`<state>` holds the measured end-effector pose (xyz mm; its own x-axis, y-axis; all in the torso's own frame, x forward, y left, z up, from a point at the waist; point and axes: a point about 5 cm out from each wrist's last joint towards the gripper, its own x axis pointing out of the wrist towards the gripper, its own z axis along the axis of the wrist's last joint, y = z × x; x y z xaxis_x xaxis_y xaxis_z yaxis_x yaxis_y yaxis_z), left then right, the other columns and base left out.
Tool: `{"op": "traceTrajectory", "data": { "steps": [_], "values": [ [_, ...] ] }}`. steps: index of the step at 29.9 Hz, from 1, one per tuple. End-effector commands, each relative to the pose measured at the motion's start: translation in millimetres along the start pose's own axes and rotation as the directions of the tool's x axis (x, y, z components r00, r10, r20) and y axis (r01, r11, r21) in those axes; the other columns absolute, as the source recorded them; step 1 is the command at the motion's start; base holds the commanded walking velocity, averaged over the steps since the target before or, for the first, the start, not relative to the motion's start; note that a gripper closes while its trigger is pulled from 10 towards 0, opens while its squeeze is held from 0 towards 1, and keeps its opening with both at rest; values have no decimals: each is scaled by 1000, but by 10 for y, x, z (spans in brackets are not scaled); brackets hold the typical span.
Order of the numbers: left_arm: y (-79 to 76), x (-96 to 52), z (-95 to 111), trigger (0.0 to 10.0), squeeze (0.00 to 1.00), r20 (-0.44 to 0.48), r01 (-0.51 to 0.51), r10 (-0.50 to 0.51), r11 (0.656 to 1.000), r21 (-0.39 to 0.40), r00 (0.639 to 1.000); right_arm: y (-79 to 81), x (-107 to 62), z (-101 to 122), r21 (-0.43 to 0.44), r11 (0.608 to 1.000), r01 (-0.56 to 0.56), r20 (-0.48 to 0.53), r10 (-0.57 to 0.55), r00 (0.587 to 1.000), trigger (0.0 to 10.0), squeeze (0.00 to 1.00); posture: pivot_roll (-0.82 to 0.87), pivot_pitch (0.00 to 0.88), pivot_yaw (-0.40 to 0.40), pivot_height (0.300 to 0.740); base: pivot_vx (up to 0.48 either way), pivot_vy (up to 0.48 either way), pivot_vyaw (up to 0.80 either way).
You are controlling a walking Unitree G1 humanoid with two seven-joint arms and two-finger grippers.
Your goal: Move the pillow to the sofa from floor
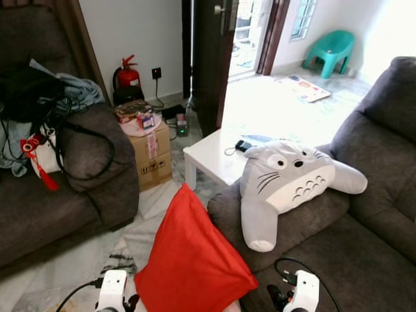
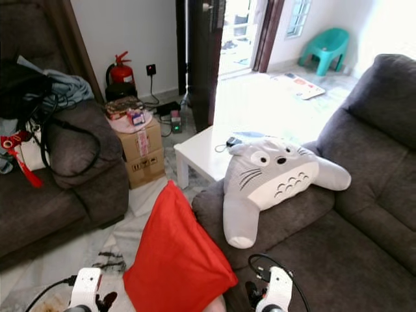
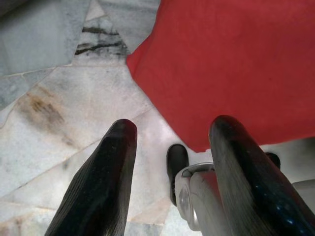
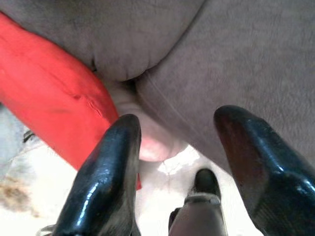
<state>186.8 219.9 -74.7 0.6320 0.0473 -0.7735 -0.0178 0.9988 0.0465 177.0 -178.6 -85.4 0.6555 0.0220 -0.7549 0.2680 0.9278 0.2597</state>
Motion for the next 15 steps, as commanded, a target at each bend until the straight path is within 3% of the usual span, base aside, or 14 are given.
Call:
{"op": "traceTrajectory", "data": {
  "steps": [1, 2, 3, 8, 15],
  "values": [
    [9, -9, -36, 10000, 0, -8, -6, 6, 1000, -12, 1000, 4, 5, 20, 23, 1000, -20, 2, 20, 1000, 10000, 671, 80, 0, -53, 740, 0, 0, 0],
    [9, -9, -36, 10000, 0, -8, -6, 6, 1000, -12, 1000, 4, 5, 20, 23, 1000, -20, 2, 20, 1000, 10000, 671, 80, 0, -53, 740, 0, 0, 0],
    [6, -9, -41, 10000, 0, -10, -7, 7, 1000, -15, 1000, 12, 7, 27, 26, 999, -32, 4, 32, 999, 10000, 1000, 81, 0, -56, 740, 0, 0, 0],
    [-4, -9, -45, 10000, 0, -8, -8, 8, 1000, -22, 1000, 71, 28, 85, 21, 997, -74, 15, 74, 997, 10000, 1000, 82, 0, -63, 740, 0, 0, 0],
    [-1, -7, -22, 10000, 0, 11, -24, 24, 999, -26, 1000, 59, 34, 109, 18, 999, -41, 24, 41, 999, 10000, 1000, 84, 0, -66, 740, 0, 0, 0]
  ]
}}
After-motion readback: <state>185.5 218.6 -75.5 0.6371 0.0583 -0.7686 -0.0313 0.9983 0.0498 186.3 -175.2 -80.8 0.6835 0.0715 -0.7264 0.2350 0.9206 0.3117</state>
